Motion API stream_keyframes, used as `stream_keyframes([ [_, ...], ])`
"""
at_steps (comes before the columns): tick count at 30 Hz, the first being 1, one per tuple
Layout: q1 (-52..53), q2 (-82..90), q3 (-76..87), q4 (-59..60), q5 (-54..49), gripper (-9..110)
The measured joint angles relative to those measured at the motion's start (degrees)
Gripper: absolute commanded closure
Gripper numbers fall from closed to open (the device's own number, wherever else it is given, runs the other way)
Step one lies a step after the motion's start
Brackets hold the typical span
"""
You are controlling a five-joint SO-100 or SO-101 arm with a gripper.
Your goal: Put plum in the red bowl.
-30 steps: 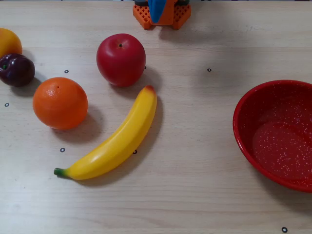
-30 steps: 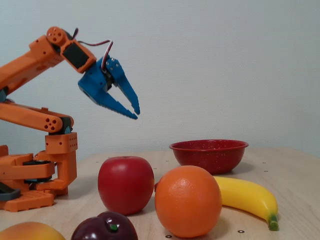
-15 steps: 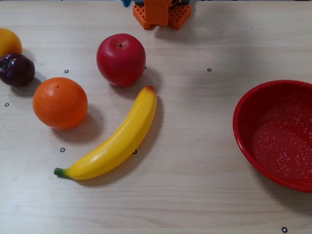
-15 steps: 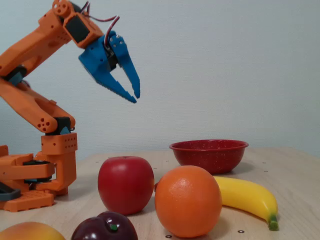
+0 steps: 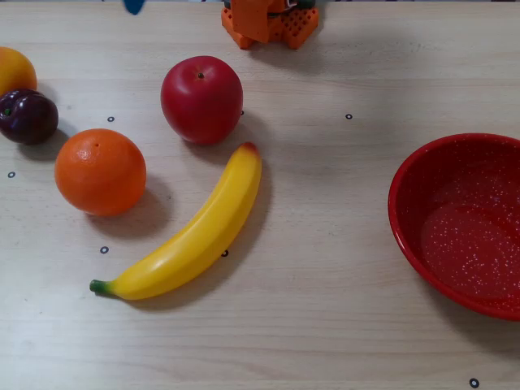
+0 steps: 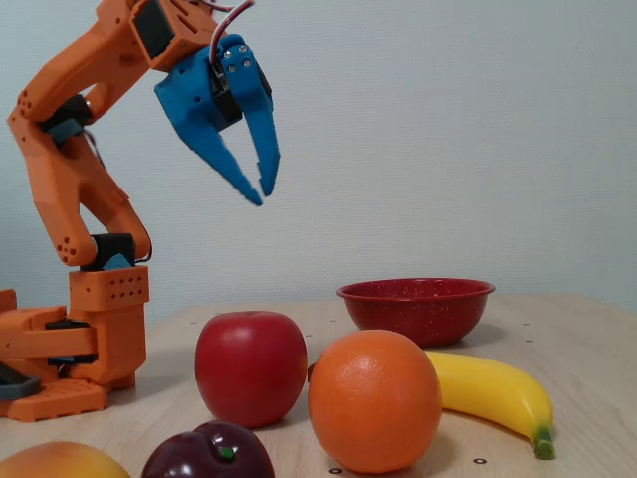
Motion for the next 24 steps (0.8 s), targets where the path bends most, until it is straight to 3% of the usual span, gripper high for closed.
stream_keyframes([
  [24, 23.91, -28.04, -18.11, 5.10, -10.46, 102],
])
